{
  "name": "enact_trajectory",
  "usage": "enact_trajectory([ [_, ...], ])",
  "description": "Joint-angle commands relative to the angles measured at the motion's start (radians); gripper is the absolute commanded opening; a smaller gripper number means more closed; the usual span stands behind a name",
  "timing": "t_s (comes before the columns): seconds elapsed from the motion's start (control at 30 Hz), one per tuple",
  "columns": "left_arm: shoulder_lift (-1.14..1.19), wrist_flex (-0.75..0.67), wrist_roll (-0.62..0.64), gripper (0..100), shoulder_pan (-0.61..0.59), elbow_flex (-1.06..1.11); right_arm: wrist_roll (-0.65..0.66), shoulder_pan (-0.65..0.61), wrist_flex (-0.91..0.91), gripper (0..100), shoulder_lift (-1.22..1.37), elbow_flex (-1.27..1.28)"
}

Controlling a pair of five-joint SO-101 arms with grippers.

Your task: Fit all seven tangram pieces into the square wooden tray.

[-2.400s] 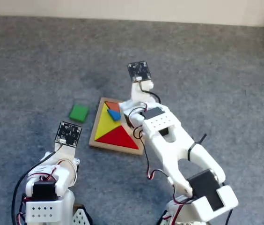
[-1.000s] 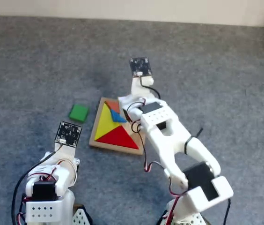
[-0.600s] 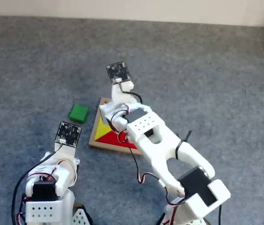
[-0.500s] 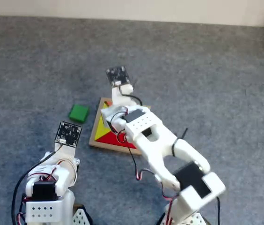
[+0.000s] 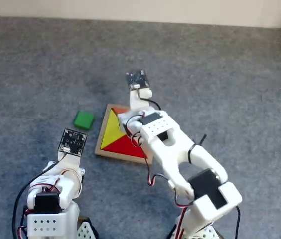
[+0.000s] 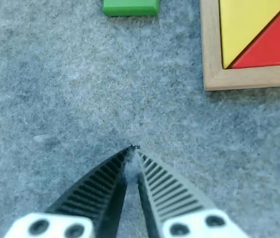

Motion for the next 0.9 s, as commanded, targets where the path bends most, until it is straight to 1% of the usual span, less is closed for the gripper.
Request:
enact_trajectory([
  [0.0,-0.007,0.003,0.003,0,-0.012,0.018,0.008,0.018,0.010,0.4,-0.122,-0.027],
  [0.2,-0.007,0.003,0.003,0,-0.012,0.018,0.012,0.021,0.024,0.4,-0.237,0.114],
  [0.33,-0.007,0.003,0.003,0,-0.012,0.018,0.023,0.021,0.025,0.4,-0.208,0.159],
  [0.47,-0.007,0.003,0.003,0,-0.012,0.018,0.181,0.035,0.025,0.4,-0.136,0.156],
  [0.5,-0.007,0.003,0.003,0,-0.012,0.018,0.198,0.041,0.025,0.4,-0.122,0.156],
  [0.67,-0.007,0.003,0.003,0,-0.012,0.018,0.201,0.065,0.025,0.4,-0.101,0.156],
  [0.87,-0.007,0.003,0.003,0,-0.012,0.018,0.201,0.062,0.025,0.4,-0.090,0.157],
])
